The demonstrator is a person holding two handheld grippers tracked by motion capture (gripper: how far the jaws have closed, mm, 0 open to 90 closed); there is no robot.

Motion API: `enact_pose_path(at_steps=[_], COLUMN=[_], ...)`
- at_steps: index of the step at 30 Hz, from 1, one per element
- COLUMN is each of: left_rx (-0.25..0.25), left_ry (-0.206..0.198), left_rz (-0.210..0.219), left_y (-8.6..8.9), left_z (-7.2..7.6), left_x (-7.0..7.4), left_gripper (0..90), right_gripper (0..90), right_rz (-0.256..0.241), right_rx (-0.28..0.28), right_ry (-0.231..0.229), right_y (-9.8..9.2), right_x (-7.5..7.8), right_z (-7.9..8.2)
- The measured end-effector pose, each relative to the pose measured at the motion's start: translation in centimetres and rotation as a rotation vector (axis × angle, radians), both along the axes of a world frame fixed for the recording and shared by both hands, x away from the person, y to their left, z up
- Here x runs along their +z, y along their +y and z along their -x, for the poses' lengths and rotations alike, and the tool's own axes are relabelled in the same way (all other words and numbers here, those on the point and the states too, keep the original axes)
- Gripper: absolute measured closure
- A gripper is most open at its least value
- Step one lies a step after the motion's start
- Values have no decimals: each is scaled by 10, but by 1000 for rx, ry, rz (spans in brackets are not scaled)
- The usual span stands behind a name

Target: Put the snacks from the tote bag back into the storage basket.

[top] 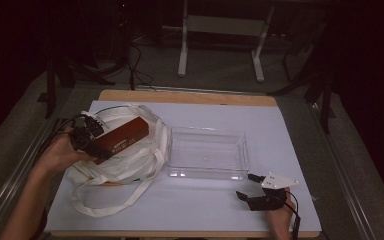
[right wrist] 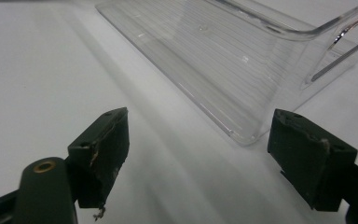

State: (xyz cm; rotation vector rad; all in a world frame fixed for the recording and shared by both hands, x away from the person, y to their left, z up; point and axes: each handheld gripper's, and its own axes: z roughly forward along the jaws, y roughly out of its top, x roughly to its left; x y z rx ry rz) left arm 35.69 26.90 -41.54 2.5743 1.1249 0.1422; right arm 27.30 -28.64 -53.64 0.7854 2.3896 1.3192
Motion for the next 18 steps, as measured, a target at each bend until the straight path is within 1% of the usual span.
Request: enact_pose_path(at_steps=[1, 6, 8, 11, 18], left_rx=[1, -6, -9, -20, -40], left_ry=[-5, -30, -36, -43, -81], left_rz=[10, 26, 30, 49, 47], left_y=[1, 2, 2, 1, -7], left_z=[0, 2, 3, 4, 6], left_x=[1, 9, 12, 15, 24], left_gripper=[439, 439, 439, 439, 440], right_gripper=[206, 206, 206, 206, 206], right_rz=[0, 1, 0, 1, 0], right_rx=[0, 0, -1, 0, 0], right_ry=[0, 1, 1, 0, 0], right_y=[0, 0, 0, 0, 0], right_x=[0, 0, 0, 0, 0], right_z=[0, 0, 0, 0, 0])
